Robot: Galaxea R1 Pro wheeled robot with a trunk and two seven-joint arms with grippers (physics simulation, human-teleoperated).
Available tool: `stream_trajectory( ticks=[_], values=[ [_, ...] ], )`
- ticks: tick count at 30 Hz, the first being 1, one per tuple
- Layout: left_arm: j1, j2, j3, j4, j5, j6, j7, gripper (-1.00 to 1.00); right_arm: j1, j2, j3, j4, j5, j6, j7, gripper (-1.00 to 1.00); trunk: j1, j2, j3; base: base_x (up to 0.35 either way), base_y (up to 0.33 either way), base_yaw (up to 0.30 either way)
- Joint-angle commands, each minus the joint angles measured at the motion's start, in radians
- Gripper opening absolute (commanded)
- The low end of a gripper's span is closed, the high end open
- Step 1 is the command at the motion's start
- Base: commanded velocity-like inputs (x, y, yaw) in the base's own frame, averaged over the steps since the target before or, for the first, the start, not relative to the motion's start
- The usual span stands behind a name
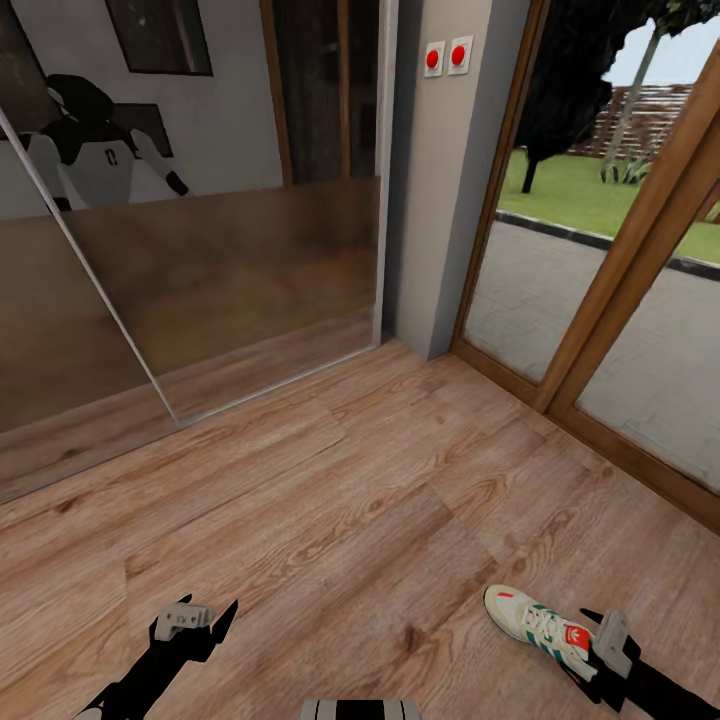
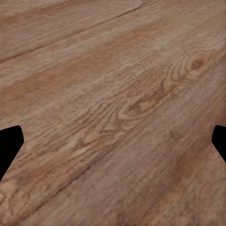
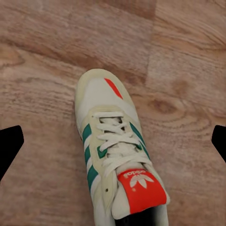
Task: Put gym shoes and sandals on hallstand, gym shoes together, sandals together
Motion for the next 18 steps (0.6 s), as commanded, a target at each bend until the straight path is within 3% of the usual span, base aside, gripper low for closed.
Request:
stream_trajectory(
  ticks=[1,10,18],
  values=[
    [0.000,0.000,0.000,0.000,0.000,0.000,0.000,1.00,0.000,0.000,0.000,0.000,0.000,0.000,0.000,1.00,0.000,0.000,0.000,0.000,0.000,0.000],
    [0.000,0.000,0.000,0.000,-0.001,0.000,0.000,1.00,-0.009,0.002,0.003,-0.004,0.008,0.012,0.023,1.00,0.000,0.000,0.000,0.000,0.000,0.000],
    [0.000,0.000,0.000,0.000,-0.002,0.000,0.000,1.00,-0.012,-0.004,-0.001,-0.006,0.004,0.011,0.118,1.00,0.000,0.000,0.000,0.000,0.000,0.000]
  ],
)
